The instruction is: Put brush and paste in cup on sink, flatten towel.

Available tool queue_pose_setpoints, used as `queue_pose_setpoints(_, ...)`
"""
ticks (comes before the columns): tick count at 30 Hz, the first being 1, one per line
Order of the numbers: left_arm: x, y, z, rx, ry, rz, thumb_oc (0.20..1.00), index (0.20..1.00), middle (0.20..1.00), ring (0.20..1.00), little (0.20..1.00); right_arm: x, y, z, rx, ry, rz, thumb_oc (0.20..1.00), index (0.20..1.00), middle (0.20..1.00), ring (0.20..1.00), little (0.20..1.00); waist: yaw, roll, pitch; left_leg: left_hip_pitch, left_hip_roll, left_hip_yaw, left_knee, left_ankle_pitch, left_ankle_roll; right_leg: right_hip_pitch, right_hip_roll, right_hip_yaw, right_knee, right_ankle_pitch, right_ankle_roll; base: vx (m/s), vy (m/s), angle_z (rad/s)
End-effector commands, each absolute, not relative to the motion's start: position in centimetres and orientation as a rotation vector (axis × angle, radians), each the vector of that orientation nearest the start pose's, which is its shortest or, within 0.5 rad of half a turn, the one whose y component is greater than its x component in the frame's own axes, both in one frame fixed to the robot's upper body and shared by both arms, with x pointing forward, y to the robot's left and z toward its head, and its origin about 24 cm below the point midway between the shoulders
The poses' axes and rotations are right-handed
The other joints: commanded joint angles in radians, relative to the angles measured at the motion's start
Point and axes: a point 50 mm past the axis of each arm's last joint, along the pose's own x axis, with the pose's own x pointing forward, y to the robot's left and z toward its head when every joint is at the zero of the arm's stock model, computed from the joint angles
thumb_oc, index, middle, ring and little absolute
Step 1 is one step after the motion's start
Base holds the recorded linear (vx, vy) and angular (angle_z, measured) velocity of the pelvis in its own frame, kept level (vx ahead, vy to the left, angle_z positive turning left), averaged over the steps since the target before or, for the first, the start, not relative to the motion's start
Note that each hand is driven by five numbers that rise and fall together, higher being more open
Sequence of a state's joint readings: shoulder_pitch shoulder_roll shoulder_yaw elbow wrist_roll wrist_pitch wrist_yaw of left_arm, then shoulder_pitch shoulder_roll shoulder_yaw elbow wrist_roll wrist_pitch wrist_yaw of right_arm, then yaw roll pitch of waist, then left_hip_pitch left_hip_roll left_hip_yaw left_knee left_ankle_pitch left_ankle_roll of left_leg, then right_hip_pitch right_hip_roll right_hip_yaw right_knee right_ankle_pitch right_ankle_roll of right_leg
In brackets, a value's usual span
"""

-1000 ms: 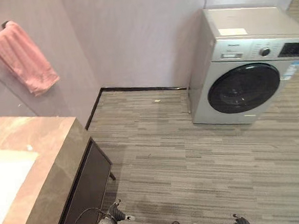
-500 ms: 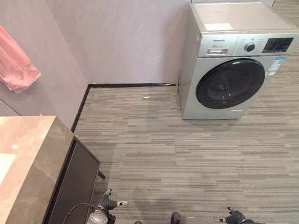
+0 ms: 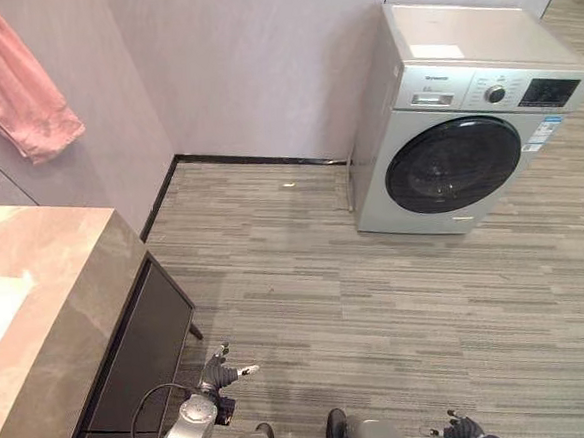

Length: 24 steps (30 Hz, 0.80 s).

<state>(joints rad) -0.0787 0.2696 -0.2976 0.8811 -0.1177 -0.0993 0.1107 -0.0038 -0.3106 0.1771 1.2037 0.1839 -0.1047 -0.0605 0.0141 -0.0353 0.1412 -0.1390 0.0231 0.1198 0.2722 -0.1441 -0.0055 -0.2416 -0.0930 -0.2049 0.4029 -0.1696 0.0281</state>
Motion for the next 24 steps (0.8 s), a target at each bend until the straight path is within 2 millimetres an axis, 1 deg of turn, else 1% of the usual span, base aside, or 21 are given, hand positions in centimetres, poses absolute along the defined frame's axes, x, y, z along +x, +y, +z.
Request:
queue_pose_setpoints(1, 20.3, 20.1, -9.9, 0.353, 0.623, -0.061, 1.0, 1.0, 1.0, 1.0, 1.0, 12.1, -26.1, -14.0, -0.253, 0.996, -0.189, 1.0, 1.0, 1.0, 1.0, 1.0, -0.008, 0.008, 0.017, 0.069, -0.097, 0.025, -0.041, 0.019, 0.059, 0.03, -0.034, 0.084, 0.087, 0.249, 0.146, 0.06, 0.206, 0.02)
queue_pose_setpoints(2, 20.1, 20.4, -10.0, 0.372, 0.631, -0.059, 1.0, 1.0, 1.0, 1.0, 1.0, 12.6, -25.8, -13.8, -0.269, 0.97, -0.163, 1.0, 1.0, 1.0, 1.0, 1.0, -0.017, 0.013, 0.027, 0.082, -0.098, 0.021, -0.05, 0.019, 0.065, 0.008, -0.031, 0.096, 0.125, 0.259, 0.14, 0.12, 0.131, 0.07)
queue_pose_setpoints(3, 19.5, 20.9, -10.3, 0.396, 0.652, -0.053, 1.0, 1.0, 1.0, 1.0, 1.0, 13.3, -25.5, -13.2, -0.294, 0.91, -0.122, 1.0, 1.0, 1.0, 1.0, 1.0, -0.033, 0.021, 0.032, 0.109, -0.1, 0.025, -0.07, 0.014, 0.071, -0.038, -0.025, 0.103, 0.157, 0.235, 0.129, 0.12, 0.128, 0.11)
queue_pose_setpoints(4, 19.5, 20.9, -10.3, 0.395, 0.652, -0.054, 1.0, 1.0, 1.0, 1.0, 1.0, 13.3, -25.5, -13.2, -0.294, 0.911, -0.122, 1.0, 1.0, 1.0, 1.0, 1.0, -0.033, 0.021, 0.032, 0.11, -0.101, 0.026, -0.07, 0.014, 0.071, -0.038, -0.025, 0.104, 0.158, 0.234, 0.129, 0.16, 0.091, 0.07)
queue_pose_setpoints(5, 19.5, 21.1, -10.3, 0.408, 0.658, -0.048, 1.0, 1.0, 1.0, 1.0, 1.0, 13.7, -25.4, -12.8, -0.297, 0.879, -0.111, 1.0, 1.0, 1.0, 1.0, 1.0, -0.048, 0.023, 0.034, 0.121, -0.105, 0.017, -0.079, 0.015, 0.068, -0.075, 0.003, 0.123, 0.136, 0.214, 0.12, 0.13, 0.027, -0.02)
queue_pose_setpoints(6, 19.6, 21.2, -10.4, 0.42, 0.66, -0.039, 1.0, 1.0, 1.0, 1.0, 1.0, 14.0, -25.3, -12.5, -0.298, 0.852, -0.102, 1.0, 1.0, 1.0, 1.0, 1.0, -0.057, 0.022, 0.037, 0.134, -0.111, 0.012, -0.093, 0.013, 0.066, -0.109, 0.014, 0.127, 0.096, 0.21, 0.116, 0.28, 0.022, -0.11)
queue_pose_setpoints(7, 19.2, 21.3, -10.9, 0.42, 0.698, -0.02, 1.0, 1.0, 1.0, 1.0, 1.0, 14.0, -25.5, -12.4, -0.311, 0.848, -0.105, 1.0, 1.0, 1.0, 1.0, 1.0, -0.07, 0.014, 0.031, 0.166, -0.126, 0.013, -0.115, -0.003, 0.061, -0.139, 0.002, 0.118, -0.028, 0.228, 0.117, 0.22, 0.012, -0.05)
queue_pose_setpoints(8, 19.2, 21.3, -11.0, 0.419, 0.698, -0.021, 1.0, 1.0, 1.0, 1.0, 1.0, 14.0, -25.5, -12.4, -0.312, 0.847, -0.105, 1.0, 1.0, 1.0, 1.0, 1.0, -0.072, 0.018, 0.033, 0.169, -0.123, 0.011, -0.115, -0.005, 0.06, -0.133, 0.005, 0.114, -0.033, 0.229, 0.117, 0.4, -0.037, 0.02)
queue_pose_setpoints(9, 19.1, 21.1, -11.4, 0.422, 0.726, -0.021, 1.0, 1.0, 1.0, 1.0, 1.0, 13.7, -25.5, -12.5, -0.33, 0.856, -0.102, 1.0, 1.0, 1.0, 1.0, 1.0, -0.098, 0.009, 0.027, 0.214, -0.144, -0.019, -0.138, -0.016, 0.05, -0.168, 0.014, 0.151, -0.193, 0.284, 0.134, 0.26, -0.029, 0.09)
queue_pose_setpoints(10, 19.1, 21.0, -11.4, 0.421, 0.726, -0.022, 1.0, 1.0, 1.0, 1.0, 1.0, 13.7, -25.5, -12.5, -0.331, 0.856, -0.103, 1.0, 1.0, 1.0, 1.0, 1.0, -0.099, 0.014, 0.03, 0.219, -0.14, -0.02, -0.14, -0.017, 0.05, -0.16, 0.017, 0.148, -0.199, 0.285, 0.134, 0.52, -0.055, 0.27)
queue_pose_setpoints(11, 19.0, 21.0, -11.7, 0.422, 0.742, -0.02, 1.0, 1.0, 1.0, 1.0, 1.0, 12.9, -25.5, -13.0, -0.329, 0.893, -0.107, 1.0, 1.0, 1.0, 1.0, 1.0, -0.119, 0.012, 0.024, 0.263, -0.138, -0.035, -0.17, -0.017, 0.031, -0.166, 0.007, 0.172, -0.31, 0.335, 0.151, 0.28, -0.022, 0.36)
queue_pose_setpoints(12, 19.0, 20.9, -11.7, 0.421, 0.742, -0.021, 1.0, 1.0, 1.0, 1.0, 1.0, 12.9, -25.5, -13.0, -0.329, 0.893, -0.108, 1.0, 1.0, 1.0, 1.0, 1.0, -0.119, 0.015, 0.026, 0.267, -0.134, -0.036, -0.171, -0.018, 0.031, -0.161, 0.009, 0.169, -0.315, 0.336, 0.151, 0.53, -0.071, 0.43)
queue_pose_setpoints(13, 19.0, 21.0, -11.8, 0.427, 0.748, -0.014, 1.0, 1.0, 1.0, 1.0, 1.0, 12.5, -25.4, -13.2, -0.339, 0.91, -0.1, 1.0, 1.0, 1.0, 1.0, 1.0, -0.136, 0.018, 0.015, 0.307, -0.12, -0.052, -0.199, -0.013, 0.018, -0.184, 0.001, 0.169, -0.349, 0.367, 0.161, 0.27, -0.046, 0.27)
queue_pose_setpoints(15, 19.0, 20.9, -11.8, 0.426, 0.752, -0.016, 1.0, 1.0, 1.0, 1.0, 1.0, 12.3, -25.6, -13.2, -0.341, 0.915, -0.103, 1.0, 1.0, 1.0, 1.0, 1.0, -0.146, 0.018, 0.01, 0.332, -0.115, -0.068, -0.212, -0.008, 0.012, -0.187, 0.008, 0.179, -0.33, 0.382, 0.163, 0.35, -0.075, 0.22)
queue_pose_setpoints(17, 18.9, 20.4, -12.0, 0.42, 0.756, -0.022, 1.0, 1.0, 1.0, 1.0, 1.0, 11.5, -25.9, -13.4, -0.335, 0.934, -0.112, 1.0, 1.0, 1.0, 1.0, 1.0, -0.158, 0.019, -0.006, 0.358, -0.1, -0.105, -0.217, 0.001, -0.002, -0.172, 0.028, 0.202, -0.296, 0.384, 0.143, 0.42, -0.145, 0.66)
queue_pose_setpoints(19, 18.6, 20.3, -12.4, 0.383, 0.786, 0.0, 1.0, 1.0, 1.0, 1.0, 1.0, 10.9, -26.2, -13.6, -0.335, 0.96, -0.117, 1.0, 1.0, 1.0, 1.0, 1.0, -0.163, 0.029, -0.034, 0.382, -0.063, -0.125, -0.214, 0.038, -0.027, -0.163, 0.067, 0.179, -0.257, 0.352, 0.122, 0.46, -0.199, 0.72)
queue_pose_setpoints(20, 18.4, 20.1, -12.6, 0.366, 0.801, 0.0, 1.0, 1.0, 1.0, 1.0, 1.0, 10.6, -26.3, -13.7, -0.341, 0.973, -0.117, 1.0, 1.0, 1.0, 1.0, 1.0, -0.166, 0.037, -0.042, 0.376, -0.043, -0.136, -0.184, 0.083, -0.046, -0.151, 0.083, 0.166, -0.245, 0.333, 0.107, 0.59, -0.301, 0.61)
queue_pose_setpoints(21, 18.2, 19.8, -12.9, 0.362, 0.82, -0.017, 1.0, 1.0, 1.0, 1.0, 1.0, 10.1, -26.5, -13.8, -0.355, 0.994, -0.113, 1.0, 1.0, 1.0, 1.0, 1.0, -0.167, 0.047, -0.05, 0.328, -0.003, -0.145, -0.039, 0.254, -0.093, -0.1, 0.116, 0.135, -0.239, 0.295, 0.071, 0.57, -0.345, 0.72)
queue_pose_setpoints(22, 18.5, 19.9, -12.7, 0.374, 0.809, -0.025, 1.0, 1.0, 1.0, 1.0, 1.0, 10.0, -26.6, -13.8, -0.356, 0.994, -0.113, 1.0, 1.0, 1.0, 1.0, 1.0, -0.161, 0.031, -0.048, 0.262, 0.011, -0.143, 0.093, 0.331, -0.107, -0.065, 0.12, 0.13, -0.247, 0.277, 0.049, 0.57, -0.405, 0.52)
queue_pose_setpoints(23, 18.9, 19.9, -12.4, 0.381, 0.799, -0.034, 1.0, 1.0, 1.0, 1.0, 1.0, 10.2, -26.8, -13.6, -0.356, 0.982, -0.116, 1.0, 1.0, 1.0, 1.0, 1.0, -0.153, 0.004, -0.039, 0.195, 0.015, -0.137, 0.218, 0.367, -0.102, -0.027, 0.116, 0.131, -0.262, 0.264, 0.029, 0.4, -0.35, 0.89)
queue_pose_setpoints(24, 19.4, 20.0, -12.1, 0.387, 0.784, -0.036, 1.0, 1.0, 1.0, 1.0, 1.0, 10.6, -27.1, -13.3, -0.362, 0.964, -0.125, 1.0, 1.0, 1.0, 1.0, 1.0, -0.137, -0.024, -0.022, 0.129, 0.009, -0.118, 0.327, 0.377, -0.09, 0.006, 0.105, 0.136, -0.272, 0.251, 0.009, 0.35, -0.32, 0.63)
